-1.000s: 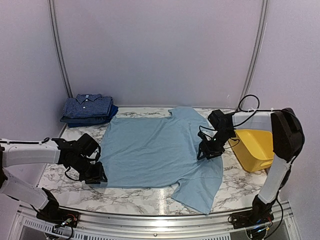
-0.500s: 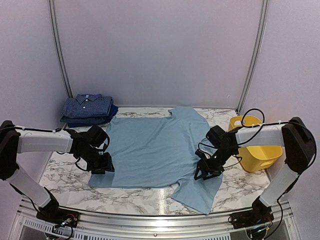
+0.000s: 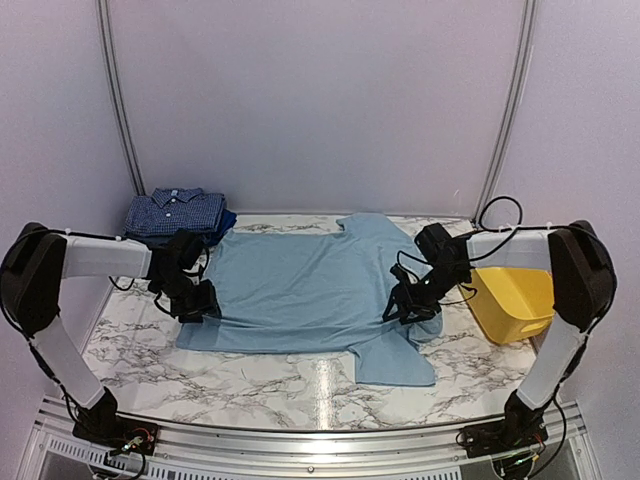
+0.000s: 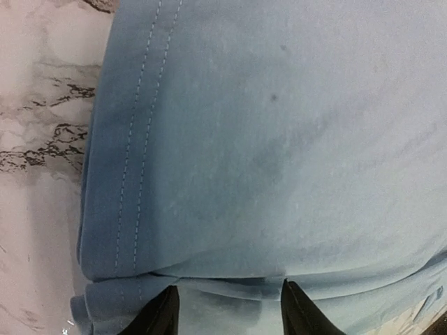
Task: Fold and stack the mixed laundry pile
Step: Pick up the flattened T-shirt from the center of the board.
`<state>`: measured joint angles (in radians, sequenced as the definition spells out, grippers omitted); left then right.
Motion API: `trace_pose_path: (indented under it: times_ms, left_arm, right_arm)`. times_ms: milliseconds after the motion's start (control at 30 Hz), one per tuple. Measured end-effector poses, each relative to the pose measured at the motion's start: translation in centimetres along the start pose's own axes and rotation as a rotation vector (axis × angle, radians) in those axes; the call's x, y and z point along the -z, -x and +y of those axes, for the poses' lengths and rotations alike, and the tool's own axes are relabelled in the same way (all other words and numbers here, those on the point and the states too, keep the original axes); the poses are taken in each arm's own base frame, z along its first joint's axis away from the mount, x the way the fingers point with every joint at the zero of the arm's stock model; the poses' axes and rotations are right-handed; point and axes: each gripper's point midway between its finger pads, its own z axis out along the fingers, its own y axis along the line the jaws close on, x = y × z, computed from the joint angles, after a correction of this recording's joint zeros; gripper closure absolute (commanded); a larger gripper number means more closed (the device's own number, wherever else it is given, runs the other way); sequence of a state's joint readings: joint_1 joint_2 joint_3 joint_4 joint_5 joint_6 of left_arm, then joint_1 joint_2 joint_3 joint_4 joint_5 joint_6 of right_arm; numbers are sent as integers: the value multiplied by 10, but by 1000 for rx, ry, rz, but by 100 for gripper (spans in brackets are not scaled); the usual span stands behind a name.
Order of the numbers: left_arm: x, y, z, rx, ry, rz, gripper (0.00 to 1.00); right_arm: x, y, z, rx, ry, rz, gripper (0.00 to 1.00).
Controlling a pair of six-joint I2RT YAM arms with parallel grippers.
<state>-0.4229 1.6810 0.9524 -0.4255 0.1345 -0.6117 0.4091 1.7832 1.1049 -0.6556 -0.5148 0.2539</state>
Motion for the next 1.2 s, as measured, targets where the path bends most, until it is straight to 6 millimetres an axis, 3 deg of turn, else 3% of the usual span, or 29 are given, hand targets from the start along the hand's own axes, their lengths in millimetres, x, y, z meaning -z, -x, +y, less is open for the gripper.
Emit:
trace_pose_path:
  times_ms: [100,233,367,433,567,733,800,900,967,1200]
  left_arm:
    - [18,2,-7,-8,-39,-37,45]
    - [60,1,-18,-10,-135,-127,44]
    - [75,-21,-13,18,-175,-143,44]
    - [69,-37,-5,44,-159,-109,44]
    - [51,-73,21,121,-90,-23,43]
    - [51,-85,41,203,-23,-18,42]
    - [52,-83,46,227,0,-34,41]
    - [52,-81,56,265,36,-47,41]
    - [54,-77,64,299,54,-61,42]
    - [55,-67,77,330,89,-98,51]
  right_arm:
    - [27,-5,11,6,-3,-66,45]
    - [63,-37,19,-17,1,-153,46]
    - [54,-82,-7,-122,-79,-100,46]
    - [43,-105,-25,-182,-146,-44,46]
    - [31,-130,-47,-248,-244,9,47]
    - [22,-131,-51,-255,-273,18,56]
    - [18,-127,-45,-244,-254,11,67]
    - [11,-123,-36,-230,-206,9,91]
    - [7,-124,-32,-233,-180,15,100]
    - [11,-126,-24,-234,-142,5,100]
